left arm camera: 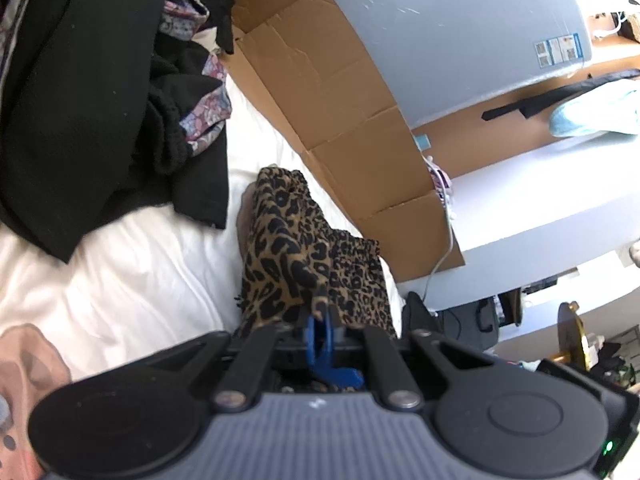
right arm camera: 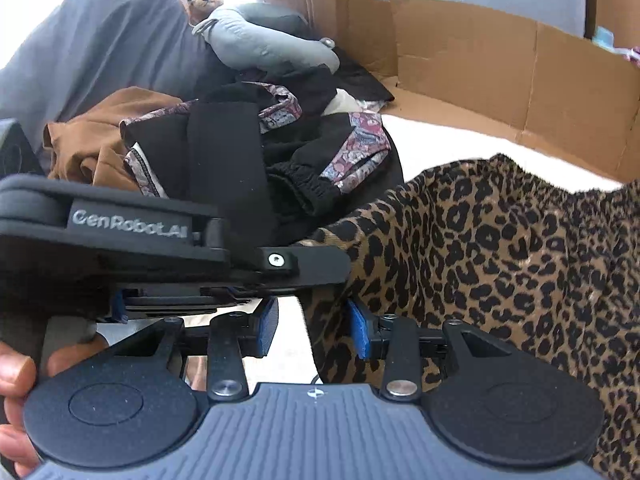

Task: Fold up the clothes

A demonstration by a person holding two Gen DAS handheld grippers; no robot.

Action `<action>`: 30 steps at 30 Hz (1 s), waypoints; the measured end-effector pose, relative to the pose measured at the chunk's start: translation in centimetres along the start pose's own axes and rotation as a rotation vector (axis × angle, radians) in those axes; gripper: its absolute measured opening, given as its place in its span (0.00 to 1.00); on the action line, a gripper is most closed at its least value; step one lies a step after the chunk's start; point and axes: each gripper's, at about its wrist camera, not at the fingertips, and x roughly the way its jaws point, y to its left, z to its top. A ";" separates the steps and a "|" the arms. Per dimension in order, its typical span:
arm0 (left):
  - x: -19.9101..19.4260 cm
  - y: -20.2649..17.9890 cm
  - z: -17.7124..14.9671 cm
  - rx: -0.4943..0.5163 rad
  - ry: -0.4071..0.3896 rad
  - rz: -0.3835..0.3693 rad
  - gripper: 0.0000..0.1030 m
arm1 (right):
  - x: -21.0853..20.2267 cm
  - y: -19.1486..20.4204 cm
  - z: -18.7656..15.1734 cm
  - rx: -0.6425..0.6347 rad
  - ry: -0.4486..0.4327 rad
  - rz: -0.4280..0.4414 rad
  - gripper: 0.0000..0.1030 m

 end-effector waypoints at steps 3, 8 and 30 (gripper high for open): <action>0.2 -0.1 0.3 0.002 0.017 -0.031 0.05 | 0.1 0.5 0.3 -0.037 -0.010 -0.042 0.43; 0.8 -0.1 1.1 -0.017 0.055 -0.088 0.05 | 0.4 0.6 0.7 -0.082 -0.032 -0.108 0.43; -0.8 -0.4 2.4 0.129 0.030 0.024 0.10 | -1.9 -5.4 2.6 0.007 0.005 -0.129 0.01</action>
